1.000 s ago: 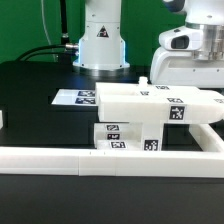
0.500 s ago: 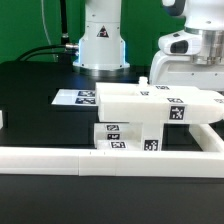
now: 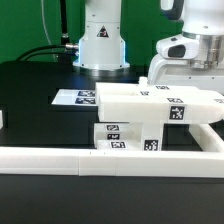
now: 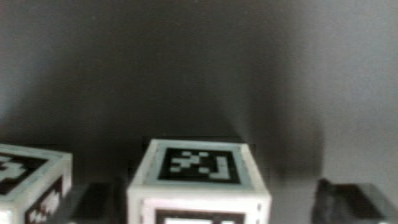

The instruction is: Assemble chair

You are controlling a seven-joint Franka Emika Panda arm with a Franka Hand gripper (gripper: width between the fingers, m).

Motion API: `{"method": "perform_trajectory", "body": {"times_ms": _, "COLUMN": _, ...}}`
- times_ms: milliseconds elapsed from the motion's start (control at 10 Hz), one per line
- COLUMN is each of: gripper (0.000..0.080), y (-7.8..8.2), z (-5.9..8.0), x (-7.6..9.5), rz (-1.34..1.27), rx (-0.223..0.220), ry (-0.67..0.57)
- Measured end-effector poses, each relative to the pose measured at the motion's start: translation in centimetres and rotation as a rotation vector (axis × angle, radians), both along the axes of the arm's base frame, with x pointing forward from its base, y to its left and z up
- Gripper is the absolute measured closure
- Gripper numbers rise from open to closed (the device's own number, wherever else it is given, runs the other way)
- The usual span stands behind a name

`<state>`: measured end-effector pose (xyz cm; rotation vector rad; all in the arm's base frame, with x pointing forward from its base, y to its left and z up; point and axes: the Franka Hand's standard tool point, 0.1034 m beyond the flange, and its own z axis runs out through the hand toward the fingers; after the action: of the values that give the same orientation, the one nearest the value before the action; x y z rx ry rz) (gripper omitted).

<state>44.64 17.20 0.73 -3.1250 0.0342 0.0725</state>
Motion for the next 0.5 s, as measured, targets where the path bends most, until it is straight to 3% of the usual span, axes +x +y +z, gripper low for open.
{"method": "perform_trajectory", "body": {"times_ms": 200, "gripper": 0.0518, "y": -0.03, "z": 0.00, "x": 0.02, "rz": -0.001, "rx": 0.000, "ry": 0.000}}
{"method": "perform_trajectory", "body": {"times_ms": 500, "gripper": 0.0518, "y": -0.04, "z": 0.00, "x": 0.01, "rz": -0.001, "rx": 0.000, "ry": 0.000}}
